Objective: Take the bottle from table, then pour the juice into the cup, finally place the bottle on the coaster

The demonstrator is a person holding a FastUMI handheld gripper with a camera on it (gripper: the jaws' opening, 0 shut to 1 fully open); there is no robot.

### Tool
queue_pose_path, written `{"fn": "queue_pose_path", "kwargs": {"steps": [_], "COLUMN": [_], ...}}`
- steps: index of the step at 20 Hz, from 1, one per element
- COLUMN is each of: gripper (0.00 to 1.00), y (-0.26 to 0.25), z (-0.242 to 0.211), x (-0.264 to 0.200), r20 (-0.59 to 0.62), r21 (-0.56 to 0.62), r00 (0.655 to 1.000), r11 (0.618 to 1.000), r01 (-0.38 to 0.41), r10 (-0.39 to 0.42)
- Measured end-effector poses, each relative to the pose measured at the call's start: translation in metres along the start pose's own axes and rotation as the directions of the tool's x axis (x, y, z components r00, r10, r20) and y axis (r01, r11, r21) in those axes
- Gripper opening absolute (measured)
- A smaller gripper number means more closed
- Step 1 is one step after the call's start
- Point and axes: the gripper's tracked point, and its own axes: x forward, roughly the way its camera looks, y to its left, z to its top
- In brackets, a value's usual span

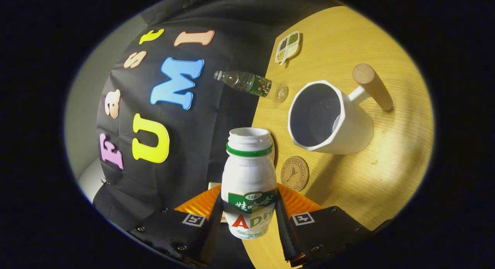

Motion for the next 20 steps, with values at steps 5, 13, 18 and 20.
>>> {"fn": "queue_pose_path", "kwargs": {"steps": [5, 13, 18, 20], "gripper": [0.66, 0.66, 0.66, 0.66], "y": [-0.001, 0.005, 0.006, 0.008], "z": [0.008, 0.015, 0.019, 0.018], "x": [-0.002, 0.001, -0.002, 0.001], "r20": [0.024, 0.020, 0.019, 0.010], "r21": [0.113, 0.229, 0.280, 0.293], "r00": [1.000, 1.000, 1.000, 1.000], "r11": [0.994, 0.973, 0.960, 0.956], "r01": [0.000, -0.006, -0.001, 0.004], "r10": [-0.002, 0.001, -0.005, -0.008]}}
